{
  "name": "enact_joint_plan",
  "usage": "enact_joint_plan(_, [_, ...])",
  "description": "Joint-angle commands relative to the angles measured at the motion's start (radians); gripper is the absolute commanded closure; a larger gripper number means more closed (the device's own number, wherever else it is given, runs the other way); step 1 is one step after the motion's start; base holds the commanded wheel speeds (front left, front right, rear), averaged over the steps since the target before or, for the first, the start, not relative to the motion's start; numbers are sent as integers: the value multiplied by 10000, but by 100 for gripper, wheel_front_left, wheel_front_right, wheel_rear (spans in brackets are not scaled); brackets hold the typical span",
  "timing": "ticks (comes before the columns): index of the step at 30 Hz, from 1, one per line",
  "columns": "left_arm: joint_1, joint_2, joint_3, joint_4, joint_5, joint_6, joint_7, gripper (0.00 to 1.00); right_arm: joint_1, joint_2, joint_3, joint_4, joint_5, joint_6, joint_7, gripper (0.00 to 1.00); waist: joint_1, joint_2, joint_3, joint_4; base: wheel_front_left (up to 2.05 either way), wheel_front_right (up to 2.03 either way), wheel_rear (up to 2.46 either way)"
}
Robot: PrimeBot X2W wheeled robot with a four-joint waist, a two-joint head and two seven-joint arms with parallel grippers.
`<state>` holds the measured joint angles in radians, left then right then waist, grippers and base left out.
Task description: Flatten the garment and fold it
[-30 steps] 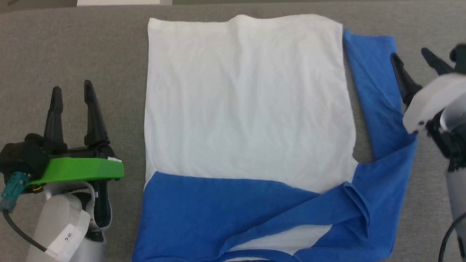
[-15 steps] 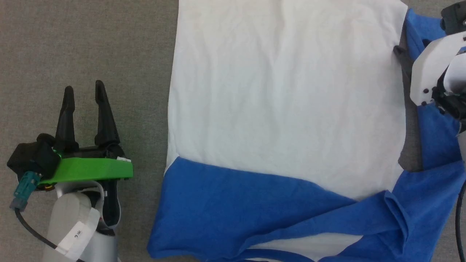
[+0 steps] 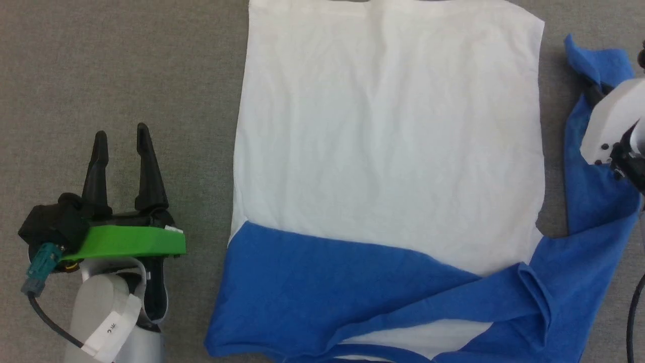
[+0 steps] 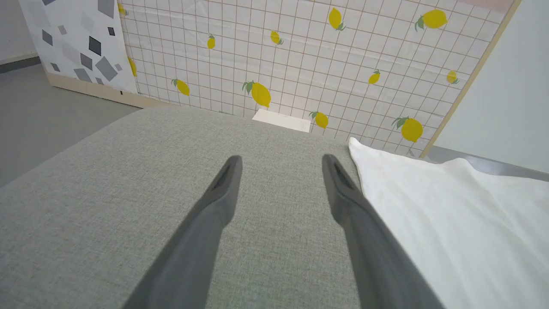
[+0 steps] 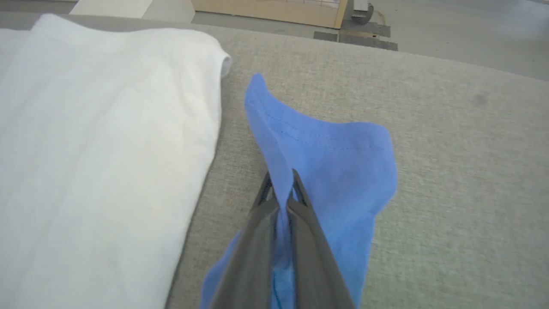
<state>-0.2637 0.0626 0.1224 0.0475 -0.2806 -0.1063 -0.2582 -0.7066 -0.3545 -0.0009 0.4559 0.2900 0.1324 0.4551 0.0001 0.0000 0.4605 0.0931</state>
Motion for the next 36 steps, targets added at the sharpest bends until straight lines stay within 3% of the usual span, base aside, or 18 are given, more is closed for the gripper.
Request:
enact_joint_plan(1, [123, -55, 74, 25, 87, -91, -35, 0, 310, 81, -353, -177, 111, -17, -399, 100, -1, 0, -307, -126, 0, 0, 0])
enact_joint_plan(9, [699, -64, 352, 167, 305, -147, -35, 0, 2242, 438, -2540, -1663, 102, -17, -1424, 100, -1, 0, -1422, -497, 0, 0, 0])
enact_joint_plan(14, [1146, 127, 407, 294, 583, -173, -36, 0, 3476, 558, -3979, -2967, -48, -17, -1368, 100, -1, 0, -2117, -798, 0, 0, 0])
enact_joint_plan(20, [1527, 348, 424, 432, 722, -191, -36, 0, 4636, 844, -4928, -4719, -71, -17, -880, 100, -1, 0, -2708, -1131, 0, 0, 0])
enact_joint_plan(29, [1922, 404, 400, 494, 709, -201, -36, 0, 5783, 1522, -4573, -7693, -56, -17, 24, 100, -1, 0, -3238, -1374, 0, 0, 0])
enact_joint_plan(36, [1922, 381, 175, 496, 697, -205, -36, 0, 6375, 2497, -2651, -9803, -643, -17, 718, 100, -1, 0, -3276, -1281, 0, 0, 0])
